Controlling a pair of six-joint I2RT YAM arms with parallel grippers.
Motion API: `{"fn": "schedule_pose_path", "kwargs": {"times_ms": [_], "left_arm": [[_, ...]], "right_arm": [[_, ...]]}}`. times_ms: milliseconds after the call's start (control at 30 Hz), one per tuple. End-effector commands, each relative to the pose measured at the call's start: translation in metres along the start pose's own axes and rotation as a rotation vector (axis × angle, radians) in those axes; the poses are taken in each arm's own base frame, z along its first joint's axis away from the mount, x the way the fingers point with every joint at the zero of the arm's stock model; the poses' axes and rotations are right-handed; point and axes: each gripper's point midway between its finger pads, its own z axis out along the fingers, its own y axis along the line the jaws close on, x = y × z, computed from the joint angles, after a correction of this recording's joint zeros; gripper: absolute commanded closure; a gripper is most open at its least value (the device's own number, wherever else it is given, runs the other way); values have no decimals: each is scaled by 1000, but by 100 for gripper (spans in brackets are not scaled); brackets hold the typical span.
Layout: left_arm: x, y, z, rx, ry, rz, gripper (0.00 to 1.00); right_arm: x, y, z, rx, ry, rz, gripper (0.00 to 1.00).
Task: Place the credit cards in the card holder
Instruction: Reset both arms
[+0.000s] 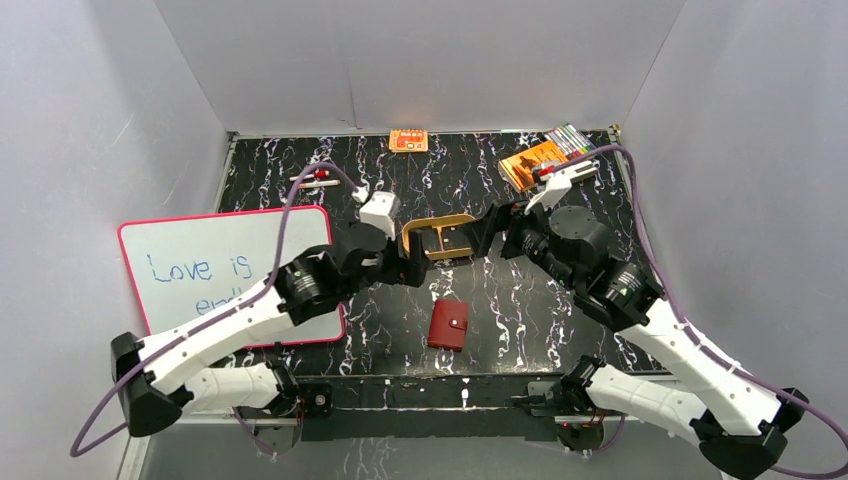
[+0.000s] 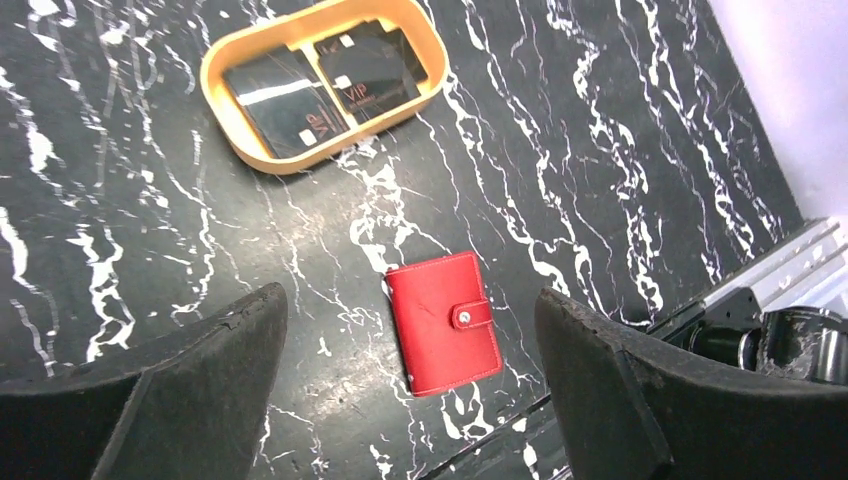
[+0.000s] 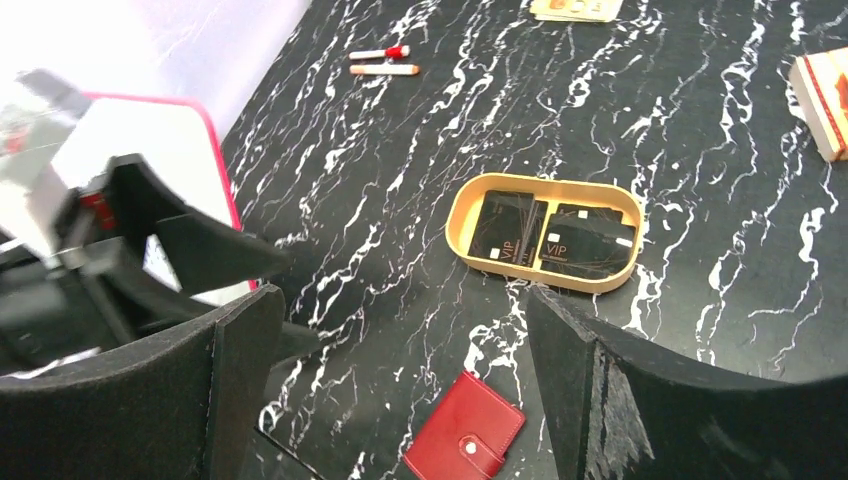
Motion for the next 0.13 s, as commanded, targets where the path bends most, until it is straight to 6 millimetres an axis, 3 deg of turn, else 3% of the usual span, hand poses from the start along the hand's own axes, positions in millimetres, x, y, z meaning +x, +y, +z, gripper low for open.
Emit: {"fn": "schedule_pose_path", "kwargs": {"times_ms": [0, 100], "left_arm": [[-29, 17, -29, -70, -98, -7, 10], [-38, 18, -39, -71, -120, 1, 9]], "right_arm": [[-27, -8, -1, 73, -130, 109, 1], [-30, -6, -1, 55, -151, 113, 1]]}}
